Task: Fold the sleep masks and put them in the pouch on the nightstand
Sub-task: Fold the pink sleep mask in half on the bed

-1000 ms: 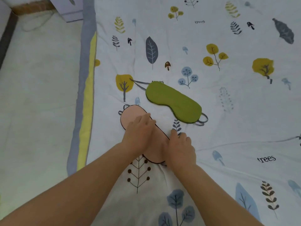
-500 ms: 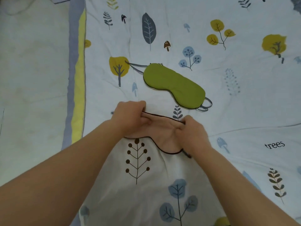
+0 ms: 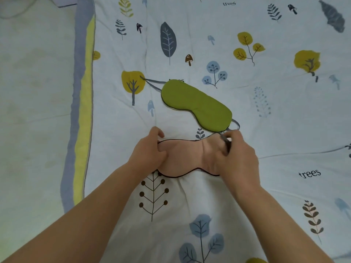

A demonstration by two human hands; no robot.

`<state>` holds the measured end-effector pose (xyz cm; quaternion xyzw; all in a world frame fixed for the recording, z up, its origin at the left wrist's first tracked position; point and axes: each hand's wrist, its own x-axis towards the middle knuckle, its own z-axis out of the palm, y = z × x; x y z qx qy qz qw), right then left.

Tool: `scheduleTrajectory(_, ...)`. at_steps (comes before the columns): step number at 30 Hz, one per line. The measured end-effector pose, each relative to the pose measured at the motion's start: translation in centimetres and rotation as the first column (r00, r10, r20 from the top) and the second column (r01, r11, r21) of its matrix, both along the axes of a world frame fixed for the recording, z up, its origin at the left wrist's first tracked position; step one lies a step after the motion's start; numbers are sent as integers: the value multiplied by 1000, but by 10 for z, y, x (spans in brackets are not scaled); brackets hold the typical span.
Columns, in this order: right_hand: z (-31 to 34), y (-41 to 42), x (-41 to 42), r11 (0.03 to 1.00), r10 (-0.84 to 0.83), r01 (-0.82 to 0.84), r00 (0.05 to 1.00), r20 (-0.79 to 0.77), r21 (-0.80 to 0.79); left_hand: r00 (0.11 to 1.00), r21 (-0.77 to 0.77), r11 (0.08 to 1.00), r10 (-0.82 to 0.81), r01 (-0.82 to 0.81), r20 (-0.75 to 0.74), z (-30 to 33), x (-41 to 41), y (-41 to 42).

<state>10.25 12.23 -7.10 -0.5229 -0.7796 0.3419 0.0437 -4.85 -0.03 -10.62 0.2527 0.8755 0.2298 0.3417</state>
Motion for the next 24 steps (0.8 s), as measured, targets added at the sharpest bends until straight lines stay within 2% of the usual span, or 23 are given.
scheduleTrajectory(2, 5, -21, -10, 995, 103, -103, 987, -121, 4, 998, 76, 995, 63, -62, -15, 0, 3, -1)
scheduleTrajectory(5, 3, -51, -25, 964, 244, -260, 951, -191, -64, 989, 134, 980, 141, -146, 49, 4, 6, 0)
scheduleTrajectory(9, -4, -71, -39, 923, 223, -298, 930, -293, -244, 906, 87, 945, 272, -315, 324, 13, 5, 0)
scheduleTrajectory(11, -7, -73, -39, 871, 224, -332, 924, -309, -361, 892, 54, 955, 253, -293, 374, 15, 4, -2)
scheduleTrajectory(13, -5, -72, -34, 866, 187, -309, 929, -320, -393, 909, 54, 969, 208, -243, 361, 15, 4, -6)
scheduleTrajectory(15, -7, -65, -27, 942, 83, -171, 952, -294, -289, 933, 56, 977, 178, -206, 313, 13, 5, -7)
scheduleTrajectory(17, -12, -53, -23, 986, -46, 13, 979, -200, -164, 958, 59, 982, 161, -180, 238, 11, 6, -7)
scheduleTrajectory(19, -19, -40, -25, 970, -108, 90, 991, -73, -224, 973, 86, 983, 147, -164, 177, 8, 8, -7)
scheduleTrajectory(22, -32, -35, -32, 917, -42, 38, 999, 0, -396, 976, 123, 983, 115, -139, 184, 4, 10, -6)
scheduleTrajectory(24, -36, -35, -33, 932, -67, 68, 998, 17, -356, 993, 49, 995, 77, -81, 88, 2, 9, -7)
